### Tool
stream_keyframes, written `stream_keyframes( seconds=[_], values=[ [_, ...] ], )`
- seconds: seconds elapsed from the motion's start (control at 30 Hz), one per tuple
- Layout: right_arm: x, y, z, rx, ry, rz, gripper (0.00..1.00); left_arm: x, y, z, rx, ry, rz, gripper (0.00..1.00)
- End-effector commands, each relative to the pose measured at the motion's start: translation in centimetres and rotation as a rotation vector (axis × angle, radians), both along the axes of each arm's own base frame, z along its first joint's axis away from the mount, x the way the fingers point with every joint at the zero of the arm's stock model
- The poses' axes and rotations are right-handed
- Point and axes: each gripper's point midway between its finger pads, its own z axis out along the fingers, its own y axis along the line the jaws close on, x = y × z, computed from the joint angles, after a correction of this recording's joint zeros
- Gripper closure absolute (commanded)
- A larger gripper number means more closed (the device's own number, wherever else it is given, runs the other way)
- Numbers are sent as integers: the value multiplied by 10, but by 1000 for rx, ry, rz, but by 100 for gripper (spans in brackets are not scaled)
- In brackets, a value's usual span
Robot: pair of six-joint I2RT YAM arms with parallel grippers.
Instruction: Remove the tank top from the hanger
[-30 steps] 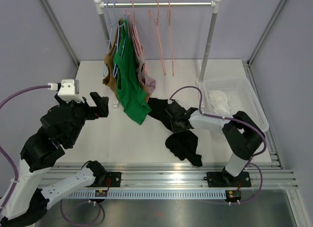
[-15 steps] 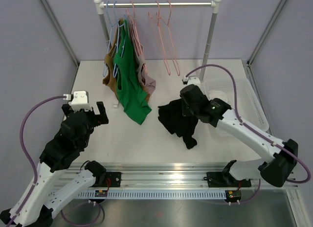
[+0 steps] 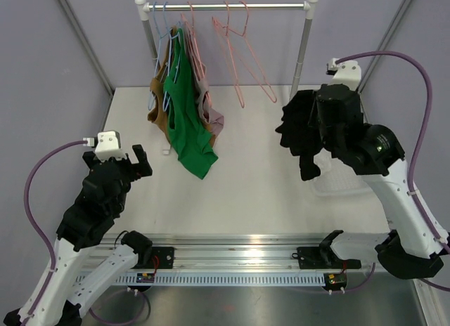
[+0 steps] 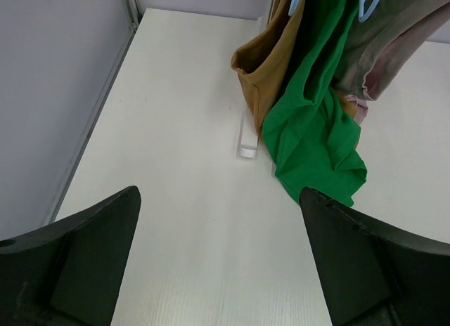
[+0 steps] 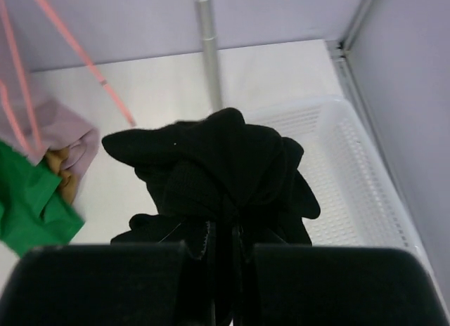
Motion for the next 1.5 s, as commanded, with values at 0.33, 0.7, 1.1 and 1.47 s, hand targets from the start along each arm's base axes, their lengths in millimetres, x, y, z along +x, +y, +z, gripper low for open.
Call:
stream_keyframes(
  seconds=[0.33,0.7,1.1,1.47],
  values=[
    [69,-118,-87,51,165,-327,100,14,-4,8,-60,-36,-31,1],
    [118,-125,-237,166,438,-319,50,20,-18,10,-90,-14,-100,1],
    [69,-78,-115,356,193,-60,0,18,-76,113,-324,-62,-350,1],
    [1,28,-95,752,162,490,3,89,-101,176,-240,-44,-332,1]
  ],
)
